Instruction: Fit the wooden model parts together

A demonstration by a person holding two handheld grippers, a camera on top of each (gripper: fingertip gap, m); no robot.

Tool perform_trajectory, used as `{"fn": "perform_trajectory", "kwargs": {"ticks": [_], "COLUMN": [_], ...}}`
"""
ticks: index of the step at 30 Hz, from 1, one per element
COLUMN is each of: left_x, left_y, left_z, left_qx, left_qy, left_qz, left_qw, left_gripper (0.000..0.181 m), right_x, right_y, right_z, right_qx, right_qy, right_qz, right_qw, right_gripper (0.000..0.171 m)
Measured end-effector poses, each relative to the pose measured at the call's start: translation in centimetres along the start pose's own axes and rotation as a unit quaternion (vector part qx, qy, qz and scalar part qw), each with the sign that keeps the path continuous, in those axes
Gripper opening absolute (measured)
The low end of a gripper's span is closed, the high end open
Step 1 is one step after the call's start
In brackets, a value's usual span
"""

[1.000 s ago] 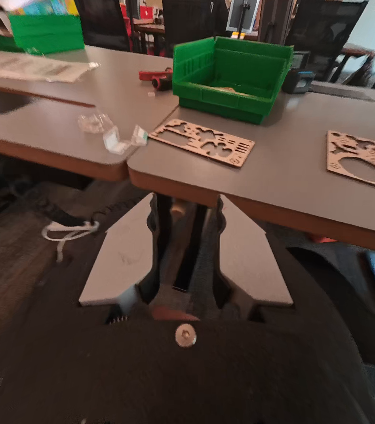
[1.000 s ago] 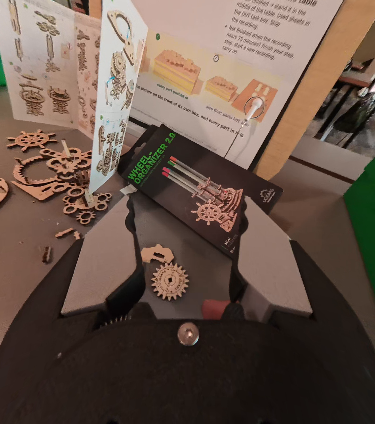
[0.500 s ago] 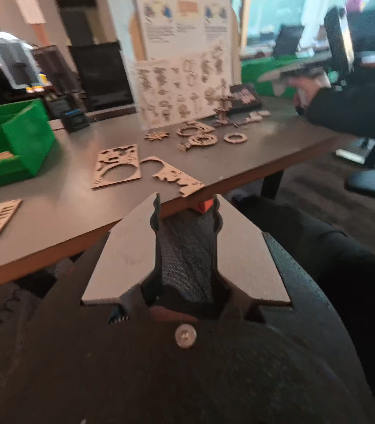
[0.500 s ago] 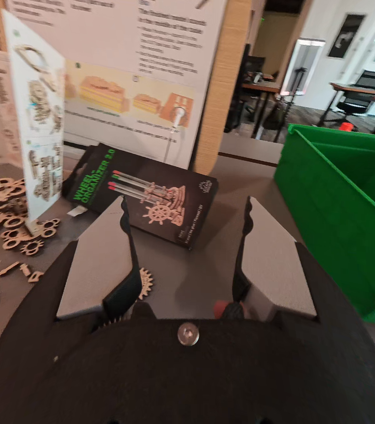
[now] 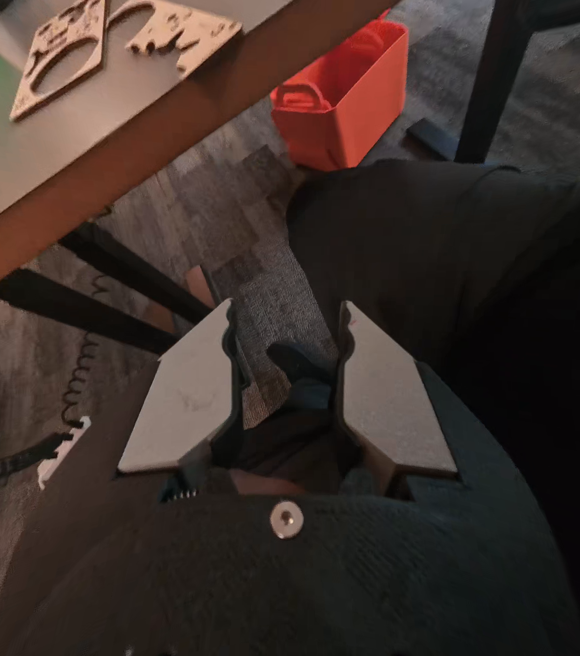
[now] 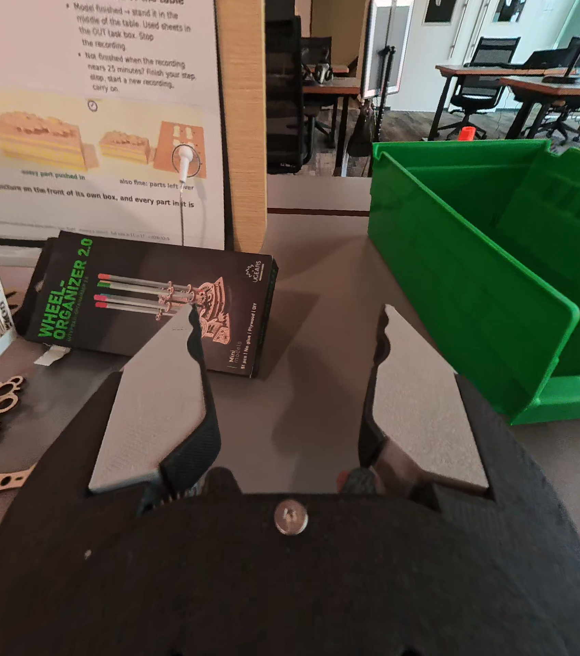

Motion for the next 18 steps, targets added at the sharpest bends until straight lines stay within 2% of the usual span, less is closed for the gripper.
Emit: {"fn": "perform_trajectory", "kwargs": {"ticks": [5,9,18], "left_x": [-1.2,-1.2,-0.5], "left_y": [-2.0,-2.7,-4.3], "left_z": [1.9,2.4,1.3], "left_qx": [-0.024,-0.053,-0.067], "left_qy": [-0.030,-0.036,-0.010], "left_qz": [-0.046,-0.028,-0.004], "left_qw": [0.998,0.998,0.998], "left_gripper": [0.053,0.055,0.054], "right_x": [0.0,-0.2,-0.2], "right_y": [-0.2,-0.1,-1.8], "right_z": [0.0,-0.1,-0.2], "right_qx": [-0.001,0.005,-0.037], "right_qy": [0.000,0.009,0.012], "right_qz": [-0.015,-0.020,-0.056], "right_qw": [1.000,1.000,0.998], "right_gripper": [0.094,0.093,0.087]}}
Point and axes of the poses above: each gripper's, where its closed fingertips meet, x out along the fingers, z out of its underside, y = z × x across the jaws, the point moved 7 cm from there along -x, back along the fingers, and after that the axes turned 7 degrees about y, right-handed, at the moved point
